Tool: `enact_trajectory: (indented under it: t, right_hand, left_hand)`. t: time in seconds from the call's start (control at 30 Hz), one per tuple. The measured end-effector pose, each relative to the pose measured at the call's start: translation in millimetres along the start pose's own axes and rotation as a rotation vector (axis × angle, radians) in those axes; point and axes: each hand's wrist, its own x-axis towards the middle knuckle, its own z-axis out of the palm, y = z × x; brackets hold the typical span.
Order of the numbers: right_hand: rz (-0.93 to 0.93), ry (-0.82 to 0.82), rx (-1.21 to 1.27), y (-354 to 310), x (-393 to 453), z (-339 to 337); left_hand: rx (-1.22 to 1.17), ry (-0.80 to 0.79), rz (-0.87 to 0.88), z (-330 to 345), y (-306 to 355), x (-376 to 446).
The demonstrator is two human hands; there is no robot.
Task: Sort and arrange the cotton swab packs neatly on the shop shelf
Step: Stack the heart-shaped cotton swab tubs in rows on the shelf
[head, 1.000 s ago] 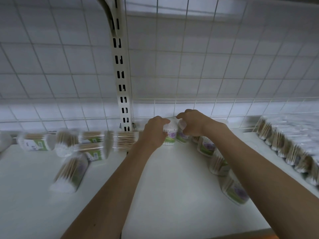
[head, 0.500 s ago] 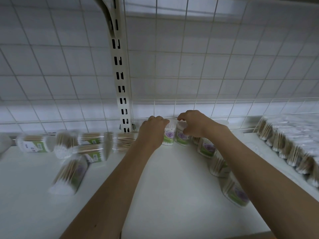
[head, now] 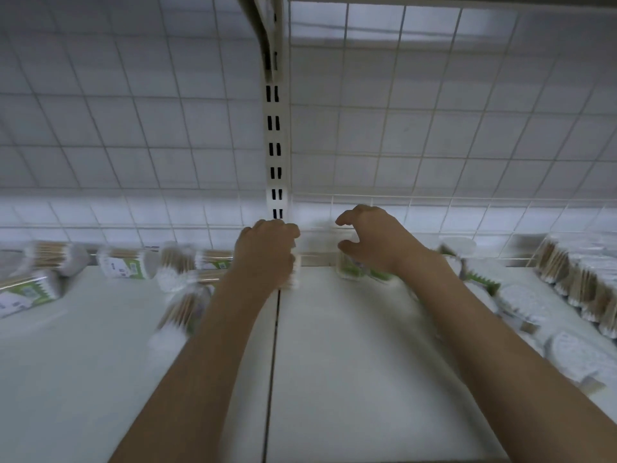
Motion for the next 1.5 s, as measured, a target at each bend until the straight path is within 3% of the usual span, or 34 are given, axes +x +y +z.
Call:
enact_trajectory:
  t: [0.3,0.67,0.97,1.2,1.5]
  right_hand:
    - [-0.034,-0.149,0.071,-40,11,38]
    - [0.061,-0.249,0.140,-54,13,70]
    - [0.060,-0.215,0.277,-54,4,73]
    - [0.016,-0.080,0.254,-46,-22,35]
    - [0.108,-0.011,0.177,-5,-54,-11]
  left_hand:
    - [0.088,-0.214,-0.150,-9,-59,-35]
    - [0.167,-0.253,-0.172,4,-77,-49]
    - [0.293,-0.197,-0.115,11,-69,-48]
    - [0.135,-0.094,-0.007,6,-56,-51]
    - [-0.112,-0.184,0.157,0,-16,-35]
